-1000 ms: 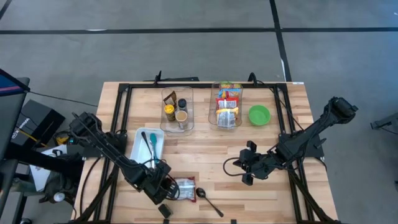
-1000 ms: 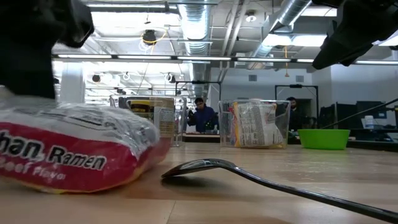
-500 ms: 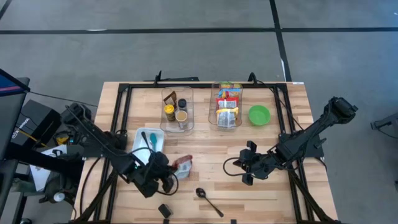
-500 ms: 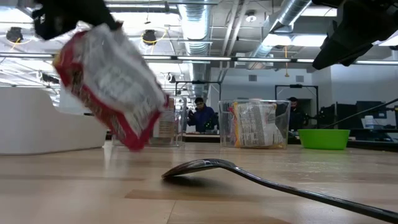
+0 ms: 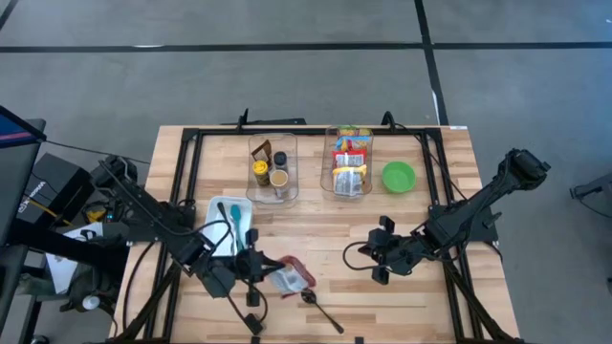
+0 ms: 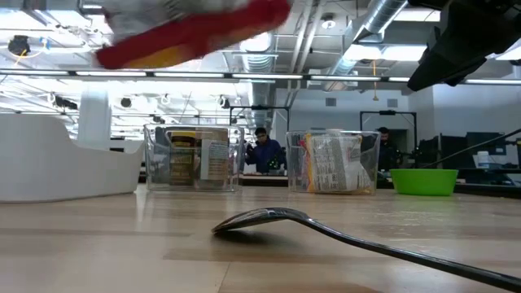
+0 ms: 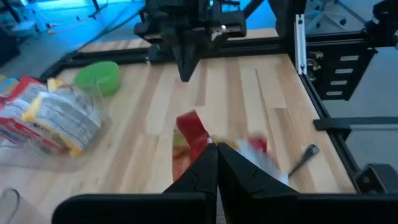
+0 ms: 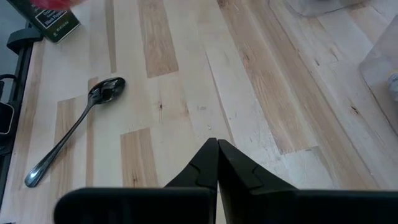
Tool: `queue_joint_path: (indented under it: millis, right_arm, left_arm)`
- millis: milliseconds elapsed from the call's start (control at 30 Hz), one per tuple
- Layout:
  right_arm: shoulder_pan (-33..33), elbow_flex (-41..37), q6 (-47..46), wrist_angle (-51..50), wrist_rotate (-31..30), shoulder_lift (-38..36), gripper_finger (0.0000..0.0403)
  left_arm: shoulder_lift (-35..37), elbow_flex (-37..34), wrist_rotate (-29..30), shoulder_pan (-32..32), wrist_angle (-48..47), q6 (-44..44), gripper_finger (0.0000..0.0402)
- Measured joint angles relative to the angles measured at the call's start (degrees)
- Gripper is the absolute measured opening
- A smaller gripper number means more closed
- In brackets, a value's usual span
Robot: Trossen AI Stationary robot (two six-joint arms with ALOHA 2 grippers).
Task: Pick & Place Food Item
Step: Put the dark red noodle pack into the right transparent bin
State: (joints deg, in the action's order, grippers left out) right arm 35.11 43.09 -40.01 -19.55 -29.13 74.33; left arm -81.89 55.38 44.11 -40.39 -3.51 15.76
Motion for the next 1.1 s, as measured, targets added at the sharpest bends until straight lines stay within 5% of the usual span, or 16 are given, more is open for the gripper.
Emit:
queue_joint_path:
  millis: [367, 533, 700, 867, 1100]
  right_arm:
    - [-0.02, 0.0, -0.02, 0.42, -5.85, -0.01, 0.0]
    - [0.0, 0.0, -0.02, 0.37, -5.8, -0.01, 0.0]
    - [0.0, 0.0, -0.02, 0.33, -5.78, -0.01, 0.0]
    - [0.0, 0.0, -0.01, 0.31, -5.8, -0.01, 0.0]
    - [0.0, 0.01, -0.01, 0.07, -5.83, -0.01, 0.0]
  left_arm:
    - [0.0, 0.02, 0.05, 4.09, 1.45, 0.86, 0.0]
    - [0.0, 0.02, -0.53, 4.49, -0.34, 15.45, 0.0]
    - [0.0, 0.02, -8.07, 4.16, -4.14, 30.08, 0.0]
    - [-0.87, 0.02, -10.0, 1.02, -5.71, 28.28, 0.0]
    - [-3.92, 0.1, -4.44, -3.17, -4.97, 27.89, 0.0]
